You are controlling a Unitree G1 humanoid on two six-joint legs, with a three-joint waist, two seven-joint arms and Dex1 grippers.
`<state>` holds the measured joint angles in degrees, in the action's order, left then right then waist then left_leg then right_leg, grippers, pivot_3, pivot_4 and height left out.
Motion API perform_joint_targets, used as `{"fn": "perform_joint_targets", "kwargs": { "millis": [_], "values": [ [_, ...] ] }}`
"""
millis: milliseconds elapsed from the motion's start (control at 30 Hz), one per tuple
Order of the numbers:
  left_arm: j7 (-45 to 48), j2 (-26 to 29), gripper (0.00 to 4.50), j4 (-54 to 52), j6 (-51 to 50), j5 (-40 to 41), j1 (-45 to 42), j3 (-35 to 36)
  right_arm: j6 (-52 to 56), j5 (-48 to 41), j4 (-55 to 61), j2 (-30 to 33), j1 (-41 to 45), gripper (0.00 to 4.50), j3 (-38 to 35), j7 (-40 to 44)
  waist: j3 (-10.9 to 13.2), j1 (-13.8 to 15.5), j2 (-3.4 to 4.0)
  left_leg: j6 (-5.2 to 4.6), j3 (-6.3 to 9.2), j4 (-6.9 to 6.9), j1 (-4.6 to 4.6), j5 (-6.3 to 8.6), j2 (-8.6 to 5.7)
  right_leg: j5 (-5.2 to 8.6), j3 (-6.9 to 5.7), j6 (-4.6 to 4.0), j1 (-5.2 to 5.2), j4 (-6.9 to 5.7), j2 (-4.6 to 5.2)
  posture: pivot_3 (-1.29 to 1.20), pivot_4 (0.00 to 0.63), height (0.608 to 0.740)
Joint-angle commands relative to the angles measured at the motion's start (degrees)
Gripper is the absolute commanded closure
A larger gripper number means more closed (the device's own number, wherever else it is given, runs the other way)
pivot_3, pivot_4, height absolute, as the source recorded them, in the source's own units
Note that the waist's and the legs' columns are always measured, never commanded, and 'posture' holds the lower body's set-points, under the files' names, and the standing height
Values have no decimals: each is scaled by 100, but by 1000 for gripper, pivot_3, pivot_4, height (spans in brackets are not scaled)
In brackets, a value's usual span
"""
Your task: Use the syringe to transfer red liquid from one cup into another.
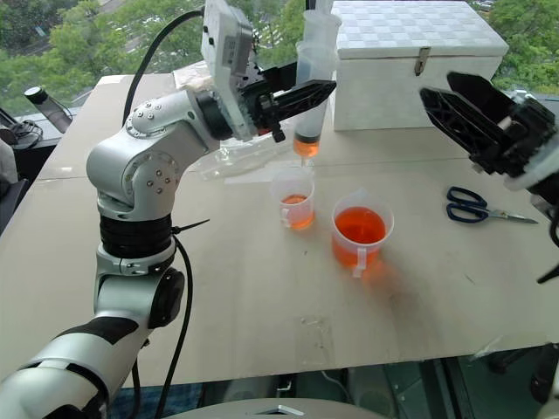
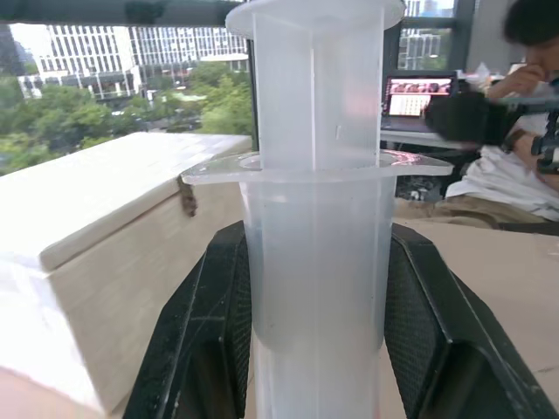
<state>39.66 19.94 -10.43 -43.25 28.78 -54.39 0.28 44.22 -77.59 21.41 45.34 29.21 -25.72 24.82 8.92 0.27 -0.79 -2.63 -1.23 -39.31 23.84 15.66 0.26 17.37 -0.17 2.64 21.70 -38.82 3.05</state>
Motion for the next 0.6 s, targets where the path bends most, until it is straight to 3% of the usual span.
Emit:
{"fn": "perform_joint_targets", "kwargs": {
  "millis": [33,233,600],
  "values": [
    [-4,-10,3044,-282,342,11,182,22,-195,336,-5,-184,722,17,431,-241,1,21,-2,0,0,0,0,0,0,0,0,0,1,0,0,0,150,740],
    [92,128,3044,-206,809,-308,586,-226,-323,1343,-494,-529,1823,17,1232,-184,2,47,-2,1,0,3,1,0,0,0,-1,-1,4,0,0,0,150,740],
    [102,140,3044,-259,1195,-326,903,-155,83,2196,-1121,-888,2580,17,1959,101,2,33,-1,0,-1,6,4,0,0,0,-1,-1,5,-1,2,0,150,740]
  ]
}}
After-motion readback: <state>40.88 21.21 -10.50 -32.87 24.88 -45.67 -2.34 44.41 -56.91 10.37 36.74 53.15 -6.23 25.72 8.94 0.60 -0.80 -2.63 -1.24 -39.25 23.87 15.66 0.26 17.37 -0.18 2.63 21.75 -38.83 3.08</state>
